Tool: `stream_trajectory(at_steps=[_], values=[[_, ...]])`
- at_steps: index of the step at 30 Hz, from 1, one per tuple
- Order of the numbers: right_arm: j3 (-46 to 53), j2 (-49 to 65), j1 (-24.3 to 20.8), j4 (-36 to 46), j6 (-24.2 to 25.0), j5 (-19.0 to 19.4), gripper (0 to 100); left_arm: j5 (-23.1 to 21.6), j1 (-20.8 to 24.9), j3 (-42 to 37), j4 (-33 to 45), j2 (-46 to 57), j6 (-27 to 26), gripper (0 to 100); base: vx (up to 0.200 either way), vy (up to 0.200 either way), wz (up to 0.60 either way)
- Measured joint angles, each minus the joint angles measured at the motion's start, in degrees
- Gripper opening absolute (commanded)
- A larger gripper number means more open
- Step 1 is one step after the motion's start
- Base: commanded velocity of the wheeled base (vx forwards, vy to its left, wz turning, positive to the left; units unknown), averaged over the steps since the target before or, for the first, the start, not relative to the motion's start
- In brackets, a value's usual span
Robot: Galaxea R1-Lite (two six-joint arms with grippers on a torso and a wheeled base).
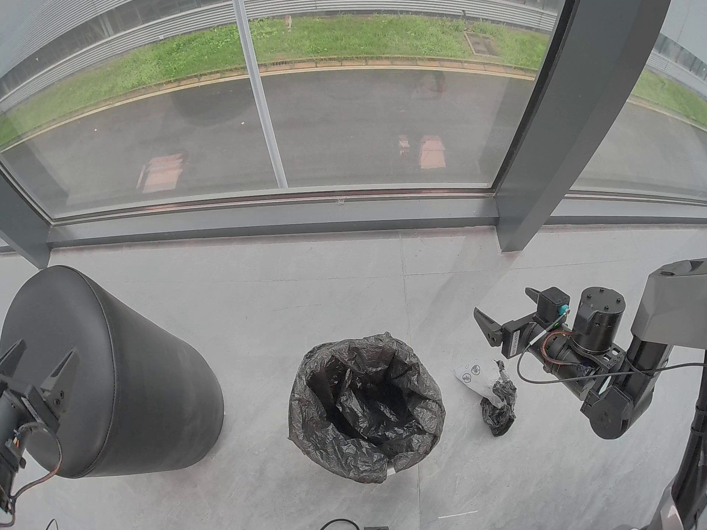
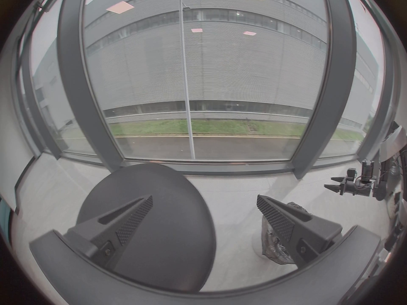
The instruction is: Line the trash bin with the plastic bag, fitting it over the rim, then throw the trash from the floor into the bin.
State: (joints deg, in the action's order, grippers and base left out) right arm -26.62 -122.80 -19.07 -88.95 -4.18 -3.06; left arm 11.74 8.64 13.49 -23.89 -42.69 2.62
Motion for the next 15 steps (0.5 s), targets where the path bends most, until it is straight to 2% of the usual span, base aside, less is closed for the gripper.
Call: stream_trajectory(at_steps=[5,15], values=[[-0.05,0.2,0.24,0.0,0.02,-0.09,100,0.02,-4.33,-4.6,1.84,7.22,0.27,100,0.0,0.0,0.0],[-0.33,0.2,-0.17,-0.02,-0.02,-0.17,100,0.46,-7.05,-11.02,10.33,22.63,0.28,100,0.0,0.0,0.0]])
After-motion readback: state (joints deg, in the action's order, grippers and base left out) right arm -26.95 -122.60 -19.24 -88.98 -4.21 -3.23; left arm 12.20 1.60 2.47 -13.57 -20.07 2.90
